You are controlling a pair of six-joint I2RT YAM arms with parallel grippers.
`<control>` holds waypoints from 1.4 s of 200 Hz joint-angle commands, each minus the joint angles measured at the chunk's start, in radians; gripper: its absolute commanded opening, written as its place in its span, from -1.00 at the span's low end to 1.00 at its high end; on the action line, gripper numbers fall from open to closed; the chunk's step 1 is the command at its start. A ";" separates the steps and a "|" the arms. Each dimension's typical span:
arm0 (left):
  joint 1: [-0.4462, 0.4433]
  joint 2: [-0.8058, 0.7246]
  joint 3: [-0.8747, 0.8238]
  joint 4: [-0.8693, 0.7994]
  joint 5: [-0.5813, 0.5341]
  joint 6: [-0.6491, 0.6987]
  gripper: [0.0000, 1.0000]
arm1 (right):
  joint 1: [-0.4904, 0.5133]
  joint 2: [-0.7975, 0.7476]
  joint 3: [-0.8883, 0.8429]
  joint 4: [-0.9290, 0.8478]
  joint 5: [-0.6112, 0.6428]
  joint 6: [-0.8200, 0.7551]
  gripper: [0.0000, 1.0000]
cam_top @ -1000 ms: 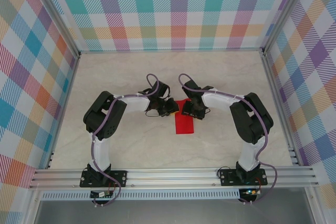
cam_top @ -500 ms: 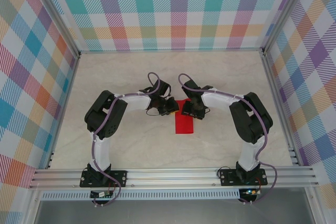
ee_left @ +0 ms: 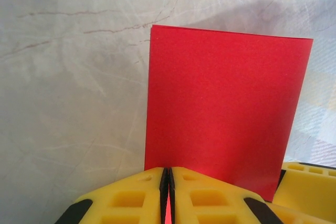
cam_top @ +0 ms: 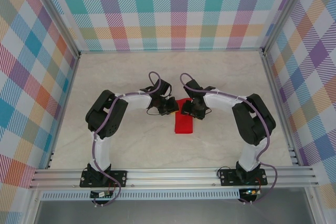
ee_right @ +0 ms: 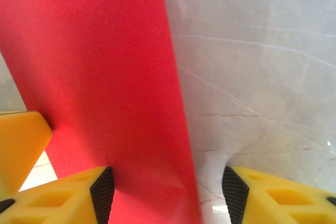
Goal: Fold a paper plane with a square sheet of paper (pick it up from the middle)
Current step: Hold the square sheet of paper at the center of the table, then first fold in half a square sheet of paper at the center of the table.
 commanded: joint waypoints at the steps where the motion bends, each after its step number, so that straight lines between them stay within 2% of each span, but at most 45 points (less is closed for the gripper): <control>1: -0.015 0.051 -0.003 -0.114 -0.065 0.036 -0.74 | -0.025 -0.109 -0.042 0.014 -0.034 -0.024 0.24; 30: -0.016 0.063 -0.005 -0.114 -0.069 0.044 -0.75 | -0.035 -0.222 -0.043 -0.014 -0.012 -0.037 0.26; 47: -0.016 0.067 -0.005 -0.148 -0.069 0.045 -0.76 | -0.035 -0.227 -0.040 0.012 -0.075 -0.052 0.22; 60: -0.018 0.071 -0.004 -0.152 -0.072 0.046 -0.77 | -0.034 -0.206 -0.035 0.040 -0.136 -0.049 0.08; 90: -0.018 0.077 -0.001 -0.159 -0.078 0.047 -0.77 | -0.035 -0.127 -0.022 0.115 -0.251 -0.051 -0.44; 111: -0.020 0.079 0.002 -0.168 -0.082 0.048 -0.78 | -0.035 -0.064 0.003 0.127 -0.294 -0.059 -0.58; 185: -0.032 0.098 0.040 -0.253 -0.140 0.086 -0.78 | -0.080 0.024 -0.013 0.124 -0.276 -0.058 -0.63; 280: -0.032 0.112 0.048 -0.316 -0.221 0.100 -0.80 | -0.133 0.008 -0.159 0.216 -0.306 -0.072 -0.64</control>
